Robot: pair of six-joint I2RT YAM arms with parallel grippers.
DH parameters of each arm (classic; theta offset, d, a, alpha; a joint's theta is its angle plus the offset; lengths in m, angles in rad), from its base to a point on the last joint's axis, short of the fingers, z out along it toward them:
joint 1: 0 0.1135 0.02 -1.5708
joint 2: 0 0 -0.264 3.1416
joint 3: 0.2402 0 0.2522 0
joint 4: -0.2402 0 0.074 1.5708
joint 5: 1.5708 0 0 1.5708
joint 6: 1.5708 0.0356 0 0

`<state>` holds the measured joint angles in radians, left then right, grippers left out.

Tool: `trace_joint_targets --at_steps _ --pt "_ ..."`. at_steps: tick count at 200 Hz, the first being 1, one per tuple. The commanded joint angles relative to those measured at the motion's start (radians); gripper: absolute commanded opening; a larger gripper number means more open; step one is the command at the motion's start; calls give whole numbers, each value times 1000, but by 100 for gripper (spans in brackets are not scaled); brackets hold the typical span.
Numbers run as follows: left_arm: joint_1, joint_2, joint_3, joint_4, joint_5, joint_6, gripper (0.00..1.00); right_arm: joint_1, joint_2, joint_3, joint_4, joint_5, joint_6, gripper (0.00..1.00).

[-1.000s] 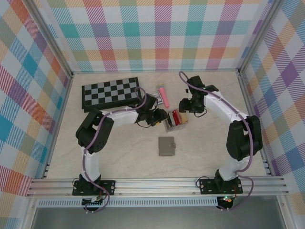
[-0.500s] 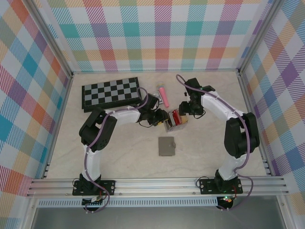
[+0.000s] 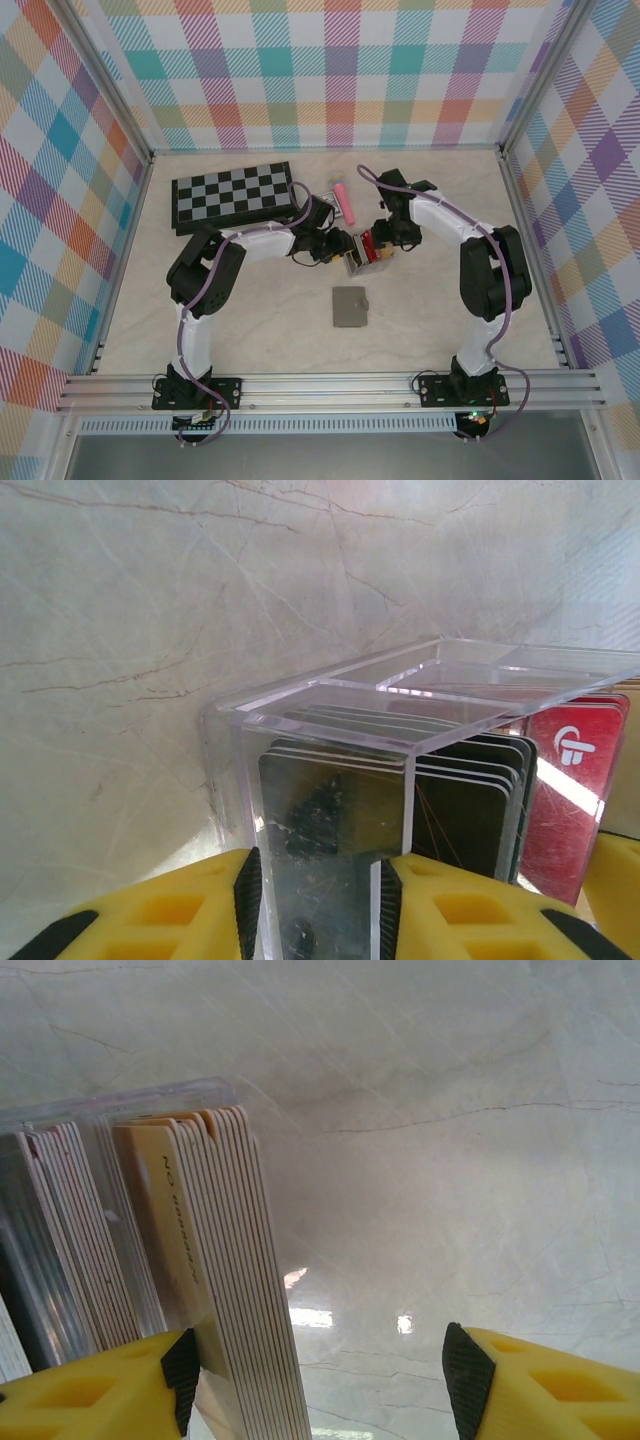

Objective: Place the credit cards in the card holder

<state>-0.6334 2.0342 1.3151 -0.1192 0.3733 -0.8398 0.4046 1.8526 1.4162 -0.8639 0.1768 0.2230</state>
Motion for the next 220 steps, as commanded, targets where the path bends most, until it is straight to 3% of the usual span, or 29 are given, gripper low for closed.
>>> trace_joint_targets --at_steps 1,101,159,220 --pt "-3 20 18 -85 -19 29 36 -3 2 41 -43 94 -7 67" --pt "-5 19 19 -92 -17 36 35 -1 -37 73 -68 70 -19 59" --pt "-5 21 18 -91 -10 36 35 4 -36 76 -64 35 -30 39" --pt "-4 25 21 -91 -4 36 35 20 -36 95 -79 74 -37 28"
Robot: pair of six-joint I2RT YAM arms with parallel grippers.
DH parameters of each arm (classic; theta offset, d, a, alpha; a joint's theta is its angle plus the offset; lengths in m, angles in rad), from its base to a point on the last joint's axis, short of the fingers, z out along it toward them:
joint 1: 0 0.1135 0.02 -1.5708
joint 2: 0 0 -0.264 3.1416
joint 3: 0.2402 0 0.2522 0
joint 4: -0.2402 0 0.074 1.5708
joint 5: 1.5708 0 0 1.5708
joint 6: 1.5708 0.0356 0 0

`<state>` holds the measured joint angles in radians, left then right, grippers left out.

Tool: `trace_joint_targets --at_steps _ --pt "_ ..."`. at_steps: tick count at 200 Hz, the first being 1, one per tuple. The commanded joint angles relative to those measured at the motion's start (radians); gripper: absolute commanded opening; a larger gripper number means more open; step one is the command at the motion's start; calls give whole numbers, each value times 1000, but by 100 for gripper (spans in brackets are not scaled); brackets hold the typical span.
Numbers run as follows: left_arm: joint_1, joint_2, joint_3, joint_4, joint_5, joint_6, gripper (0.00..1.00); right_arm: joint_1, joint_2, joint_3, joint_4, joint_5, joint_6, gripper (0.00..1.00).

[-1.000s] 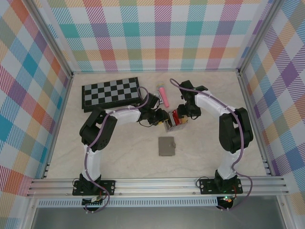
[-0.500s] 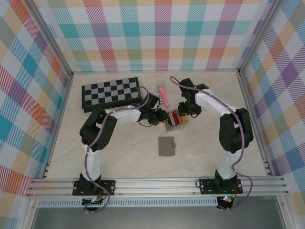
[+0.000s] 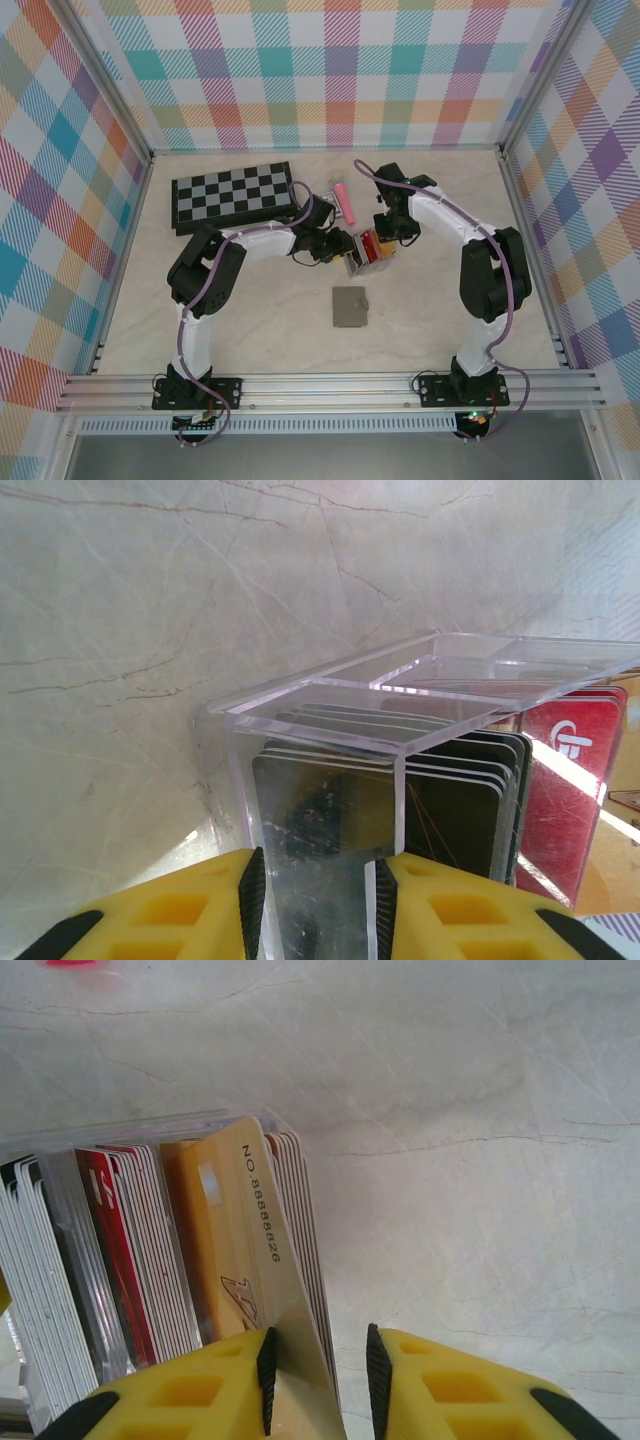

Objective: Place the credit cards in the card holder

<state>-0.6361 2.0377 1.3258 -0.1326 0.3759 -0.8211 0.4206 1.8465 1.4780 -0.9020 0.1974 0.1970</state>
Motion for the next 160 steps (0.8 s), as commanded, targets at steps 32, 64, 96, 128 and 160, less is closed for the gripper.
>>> trace_joint_targets --at_steps 32,64,96,128,160 --pt "-2 22 13 -79 -6 20 35 11 -30 48 -53 70 -19 25" --pt "-2 21 12 -82 -8 19 35 18 -33 57 -59 77 -22 22" --pt "-2 16 13 -84 -10 22 35 23 -45 71 -72 64 -21 17" --pt "-2 2 15 -84 -12 25 35 24 -86 74 -73 -5 -2 13" --pt "-2 -33 9 -73 -17 25 38 22 -145 54 -40 -109 26 7"
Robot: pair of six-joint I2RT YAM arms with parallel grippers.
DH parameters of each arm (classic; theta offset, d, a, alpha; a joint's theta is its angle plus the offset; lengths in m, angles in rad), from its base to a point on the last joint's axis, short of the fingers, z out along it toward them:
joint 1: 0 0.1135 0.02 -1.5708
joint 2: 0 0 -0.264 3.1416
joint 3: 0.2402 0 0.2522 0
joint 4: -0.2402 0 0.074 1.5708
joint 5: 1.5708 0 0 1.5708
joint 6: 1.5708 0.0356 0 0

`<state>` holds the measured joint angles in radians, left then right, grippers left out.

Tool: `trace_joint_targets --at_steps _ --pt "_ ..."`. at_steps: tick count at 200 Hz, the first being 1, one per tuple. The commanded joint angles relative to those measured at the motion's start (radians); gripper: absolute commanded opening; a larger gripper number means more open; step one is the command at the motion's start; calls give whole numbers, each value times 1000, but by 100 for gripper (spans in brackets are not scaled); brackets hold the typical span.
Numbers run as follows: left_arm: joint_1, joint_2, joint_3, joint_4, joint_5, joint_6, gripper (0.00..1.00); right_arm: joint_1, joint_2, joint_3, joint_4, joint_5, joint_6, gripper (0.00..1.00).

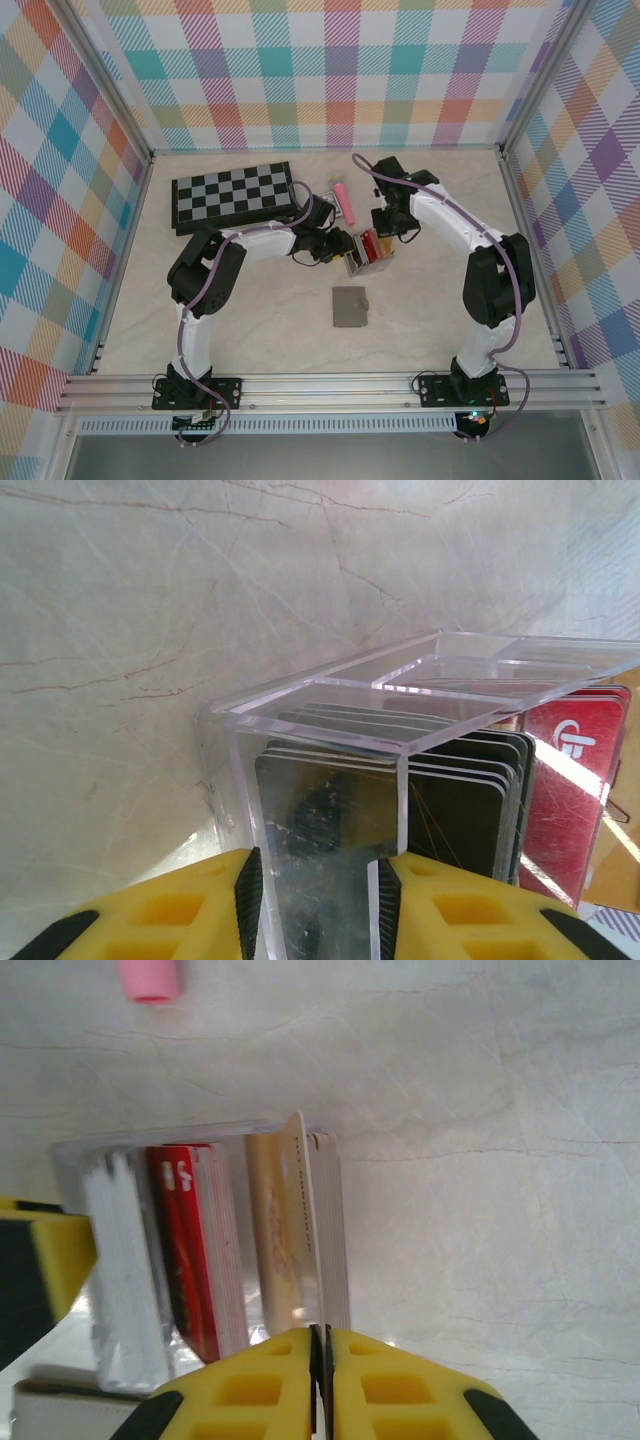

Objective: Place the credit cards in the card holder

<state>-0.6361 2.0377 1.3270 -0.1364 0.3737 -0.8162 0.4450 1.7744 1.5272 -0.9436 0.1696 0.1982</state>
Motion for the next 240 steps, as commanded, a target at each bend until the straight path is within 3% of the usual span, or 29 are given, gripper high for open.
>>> trace_joint_targets --at_steps 1,36,67,90,136,170,199,240 --pt "-2 -35 8 -69 -15 20 38 -3 -75 3 4 -84 26 7" --pt "-1 -119 -21 -51 -43 20 49 -19 -158 -60 86 -205 92 1" --pt "-1 -276 -103 27 -92 7 64 -64 -321 -236 317 -355 221 1" --pt "1 -338 -156 173 11 -44 70 -83 -439 -398 541 -459 331 1" --pt "7 -294 -224 597 232 -264 71 -115 -512 -493 693 -640 489 1" --pt "13 -283 -226 708 268 -312 65 -136 -523 -523 743 -711 538 3" --pt "21 -300 -238 735 266 -324 46 -175 -520 -548 770 -770 571 3" --pt "29 -322 -253 777 277 -331 27 -216 -510 -567 814 -858 601 5"
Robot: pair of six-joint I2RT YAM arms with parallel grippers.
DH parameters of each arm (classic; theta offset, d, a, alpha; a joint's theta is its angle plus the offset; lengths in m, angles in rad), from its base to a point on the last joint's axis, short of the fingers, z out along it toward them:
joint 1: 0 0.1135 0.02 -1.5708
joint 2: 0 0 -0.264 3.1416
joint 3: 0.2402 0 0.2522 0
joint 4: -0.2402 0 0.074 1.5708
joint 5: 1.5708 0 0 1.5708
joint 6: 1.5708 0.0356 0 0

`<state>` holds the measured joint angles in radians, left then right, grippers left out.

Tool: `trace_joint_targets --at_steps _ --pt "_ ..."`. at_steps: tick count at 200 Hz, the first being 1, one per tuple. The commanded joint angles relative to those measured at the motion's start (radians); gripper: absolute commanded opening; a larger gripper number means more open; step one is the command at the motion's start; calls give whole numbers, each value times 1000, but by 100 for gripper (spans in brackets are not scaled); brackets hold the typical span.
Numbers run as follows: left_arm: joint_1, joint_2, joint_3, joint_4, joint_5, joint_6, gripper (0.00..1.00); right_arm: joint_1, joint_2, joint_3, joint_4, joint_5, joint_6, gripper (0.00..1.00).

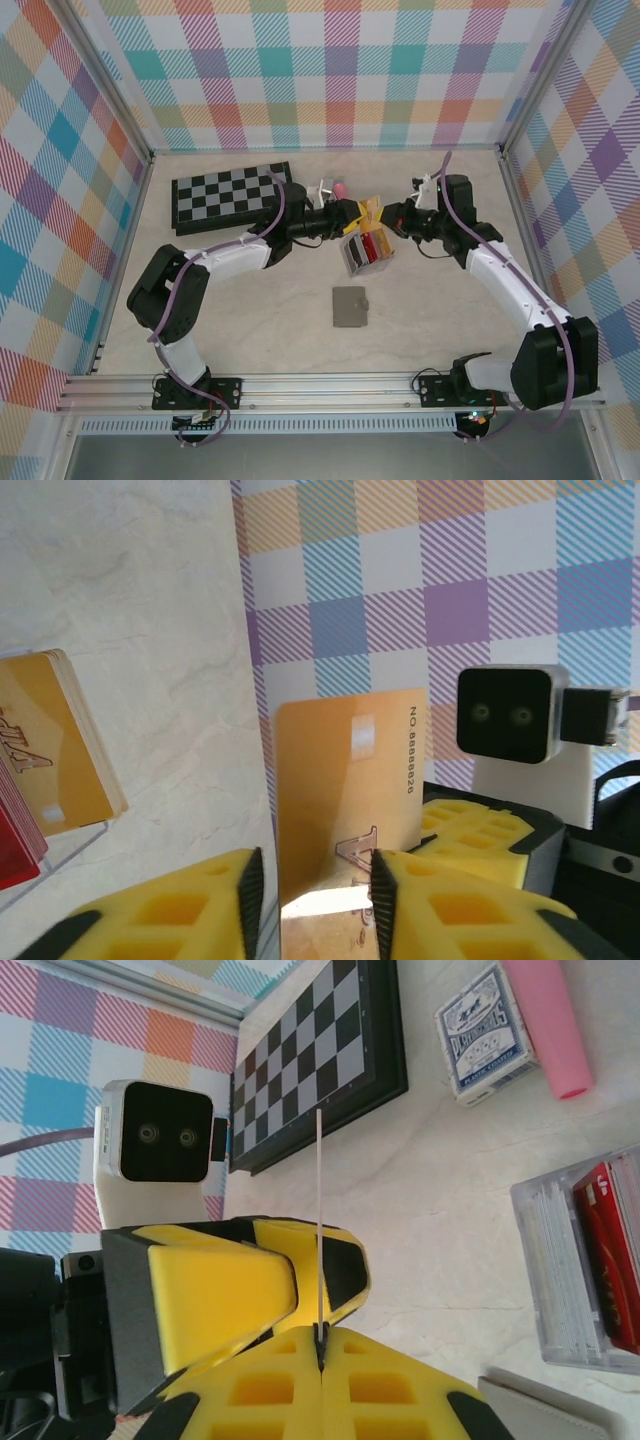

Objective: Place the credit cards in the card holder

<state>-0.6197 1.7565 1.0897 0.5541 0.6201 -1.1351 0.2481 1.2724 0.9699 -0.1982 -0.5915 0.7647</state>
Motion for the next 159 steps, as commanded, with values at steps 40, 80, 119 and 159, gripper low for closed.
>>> trace_joint_targets --at_steps 40,80,119,159 --pt "22 -51 -22 93 45 -2 5 -49 -5 1 53 -150 24 13" --pt "37 -51 -24 96 117 20 0 -80 18 47 -6 -228 -37 26" --pt "37 -40 -12 105 179 20 0 -99 69 91 -25 -309 -73 26" --pt "37 -37 0 103 190 17 0 -99 93 97 -14 -336 -73 18"
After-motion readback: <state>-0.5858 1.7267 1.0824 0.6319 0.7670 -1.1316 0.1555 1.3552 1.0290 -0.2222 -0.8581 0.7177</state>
